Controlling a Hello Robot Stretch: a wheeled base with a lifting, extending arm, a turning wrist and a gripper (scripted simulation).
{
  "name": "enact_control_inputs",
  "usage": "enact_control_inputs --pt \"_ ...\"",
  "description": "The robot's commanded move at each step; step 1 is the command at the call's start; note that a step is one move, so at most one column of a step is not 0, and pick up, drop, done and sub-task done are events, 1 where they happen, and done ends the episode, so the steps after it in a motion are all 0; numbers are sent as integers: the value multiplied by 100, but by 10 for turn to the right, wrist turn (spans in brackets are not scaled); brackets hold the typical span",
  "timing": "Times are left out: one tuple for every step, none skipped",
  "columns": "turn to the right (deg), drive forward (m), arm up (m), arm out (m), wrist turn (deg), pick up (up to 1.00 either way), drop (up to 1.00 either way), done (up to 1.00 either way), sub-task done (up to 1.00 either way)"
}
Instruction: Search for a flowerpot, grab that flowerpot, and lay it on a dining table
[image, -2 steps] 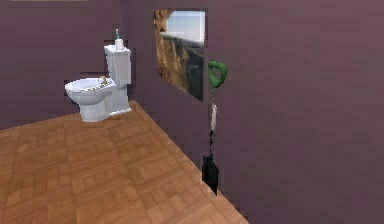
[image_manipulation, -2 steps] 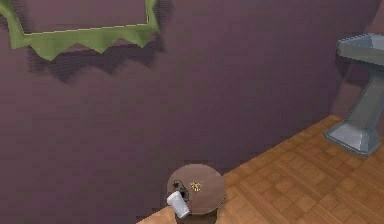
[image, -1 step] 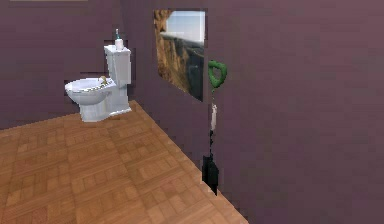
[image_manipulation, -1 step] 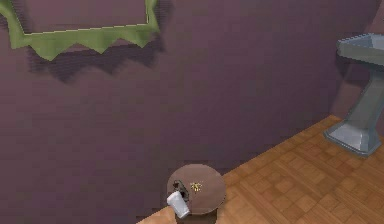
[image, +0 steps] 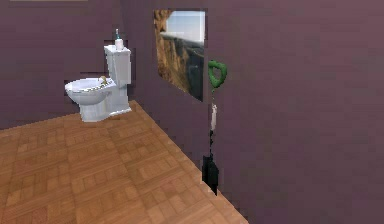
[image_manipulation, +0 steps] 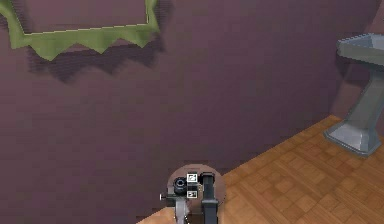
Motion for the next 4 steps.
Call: enact_control_inputs --pt "0 0 0 0 450 0 0 0 0" --pt "0 0 0 0 450 0 0 0 0" --pt "0 0 0 0 450 0 0 0 0" --pt "0 0 0 0 360 0 0 0 0"
